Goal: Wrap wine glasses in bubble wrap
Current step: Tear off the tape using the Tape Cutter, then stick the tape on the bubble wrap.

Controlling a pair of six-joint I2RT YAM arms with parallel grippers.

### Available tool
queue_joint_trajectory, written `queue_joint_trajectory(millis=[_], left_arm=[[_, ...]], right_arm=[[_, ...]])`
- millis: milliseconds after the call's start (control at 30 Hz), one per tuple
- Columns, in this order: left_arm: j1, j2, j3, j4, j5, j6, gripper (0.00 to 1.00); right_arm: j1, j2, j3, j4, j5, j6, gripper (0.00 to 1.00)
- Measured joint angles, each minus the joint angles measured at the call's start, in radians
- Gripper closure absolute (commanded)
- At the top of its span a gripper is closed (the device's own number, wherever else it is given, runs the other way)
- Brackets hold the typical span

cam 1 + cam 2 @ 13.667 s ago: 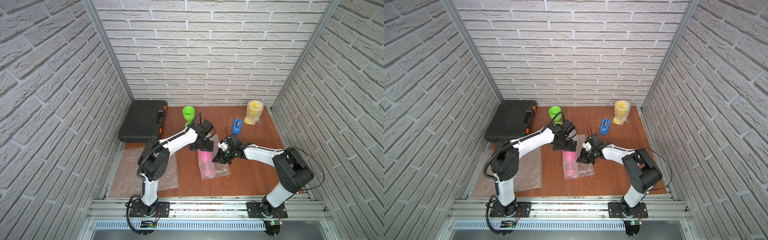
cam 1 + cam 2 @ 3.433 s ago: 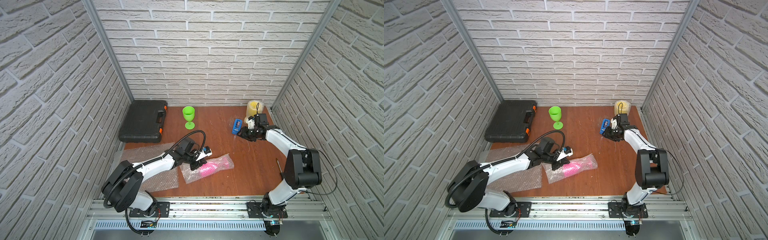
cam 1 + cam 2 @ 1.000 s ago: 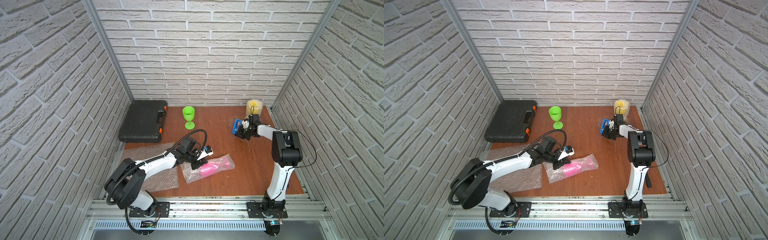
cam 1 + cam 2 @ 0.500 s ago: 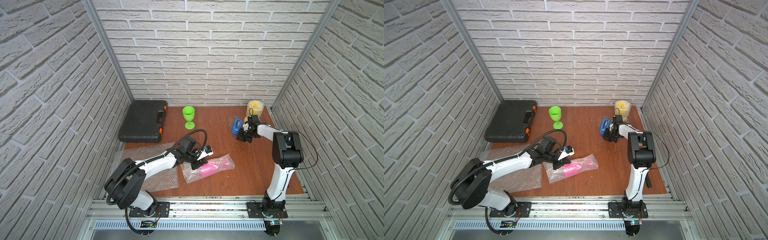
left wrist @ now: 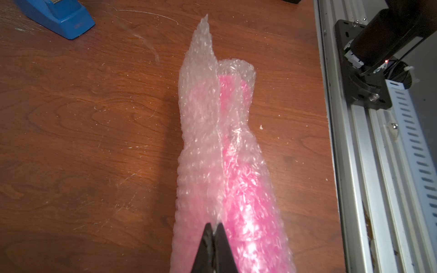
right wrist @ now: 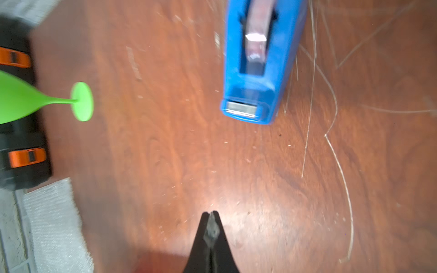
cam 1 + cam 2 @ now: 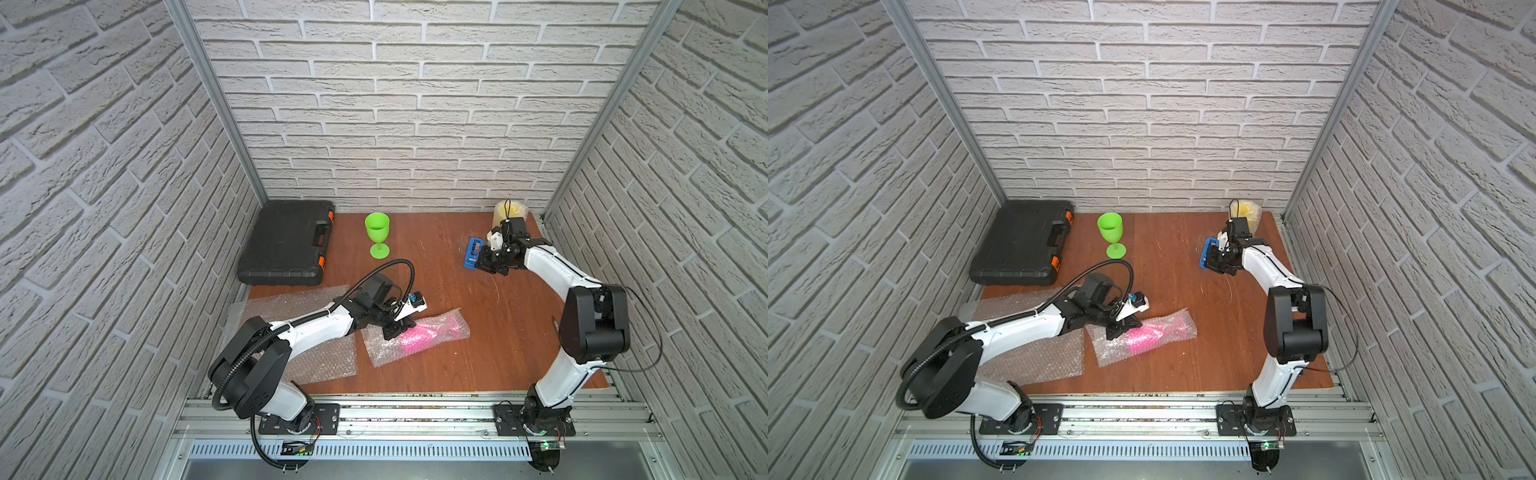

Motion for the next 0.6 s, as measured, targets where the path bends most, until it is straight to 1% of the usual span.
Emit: queue_joint_trajectory(millis=[300,600], left_arm=[[-0.002,-0.003,0.0,-0.001,-0.005,0.0,0.98],[-0.005,-0.005,-0.002,0.001,-0.008,0.0,0.98]], right_arm=[[0.068,-0.198,0.001,-0.145,0.026,-0.036,0.97],[0.19,-0.452,0.013,-0.355,0.092,-0.021,0.97]])
